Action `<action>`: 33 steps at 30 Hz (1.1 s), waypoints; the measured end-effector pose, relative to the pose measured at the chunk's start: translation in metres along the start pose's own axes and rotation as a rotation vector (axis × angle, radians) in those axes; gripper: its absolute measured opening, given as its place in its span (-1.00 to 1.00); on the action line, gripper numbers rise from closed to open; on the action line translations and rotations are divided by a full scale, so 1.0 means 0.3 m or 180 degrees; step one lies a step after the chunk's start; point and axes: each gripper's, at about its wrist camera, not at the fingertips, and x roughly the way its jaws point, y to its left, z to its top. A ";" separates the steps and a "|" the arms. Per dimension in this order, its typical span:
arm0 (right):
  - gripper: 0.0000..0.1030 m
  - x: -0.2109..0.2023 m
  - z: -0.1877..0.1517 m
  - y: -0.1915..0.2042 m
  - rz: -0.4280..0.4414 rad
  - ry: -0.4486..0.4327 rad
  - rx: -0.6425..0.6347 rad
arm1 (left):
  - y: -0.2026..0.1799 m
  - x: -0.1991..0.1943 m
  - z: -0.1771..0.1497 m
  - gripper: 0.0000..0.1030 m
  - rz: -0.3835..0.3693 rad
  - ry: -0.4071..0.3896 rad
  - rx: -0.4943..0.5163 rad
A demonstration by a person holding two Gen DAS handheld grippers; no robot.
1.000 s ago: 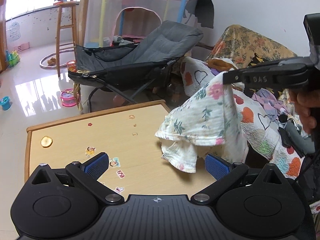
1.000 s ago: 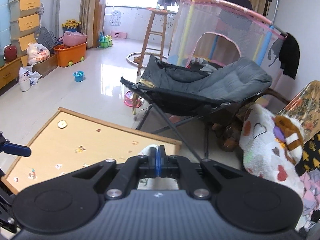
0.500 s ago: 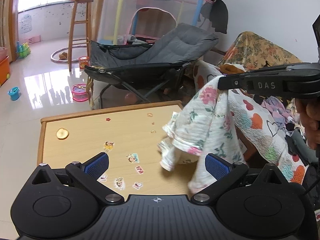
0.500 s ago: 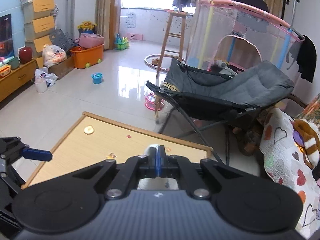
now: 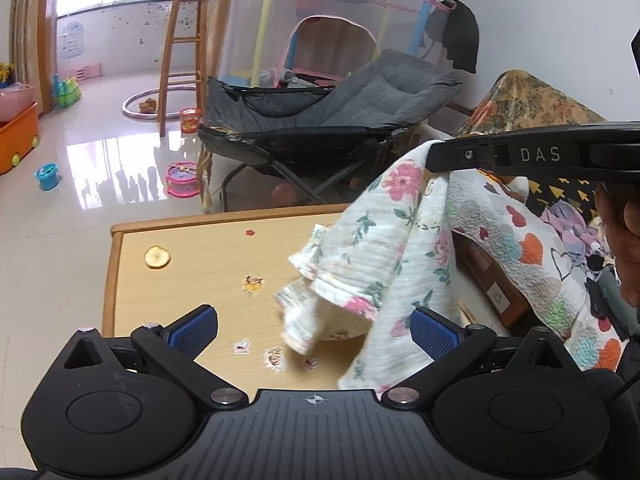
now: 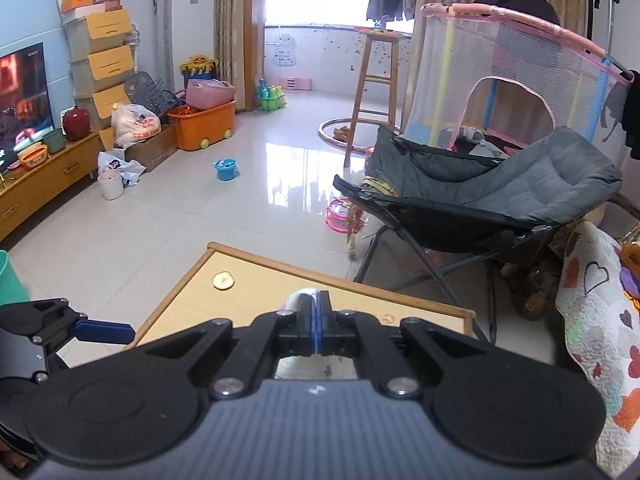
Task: Fold clothes
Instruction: 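Lower the floral cloth onto the wooden table with the right gripper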
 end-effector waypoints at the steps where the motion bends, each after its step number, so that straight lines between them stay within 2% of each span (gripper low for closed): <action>1: -0.99 0.005 -0.002 0.005 0.0012 0.0011 0.0003 | 0.009 0.000 -0.002 1.00 0.0010 0.0006 -0.0015; 9: -0.99 0.044 -0.003 0.051 0.0193 0.0054 0.0050 | 0.063 0.009 -0.024 1.00 0.0063 0.0049 -0.0112; 13: -0.99 0.098 -0.010 0.054 0.0182 0.0137 0.0046 | 0.093 0.020 -0.040 1.00 0.0103 0.0065 -0.0171; 20: -0.98 0.201 -0.067 0.019 0.0080 0.0300 0.0098 | 0.144 0.049 -0.079 1.00 0.0134 0.0128 -0.0241; 26: -0.98 0.304 -0.130 -0.010 -0.0112 0.0450 0.0057 | 0.167 0.082 -0.111 1.00 0.0091 0.0117 -0.0224; 33: -0.98 0.435 -0.175 -0.054 -0.0290 0.0614 0.0032 | 0.152 0.122 -0.149 1.00 0.0093 0.0081 0.0047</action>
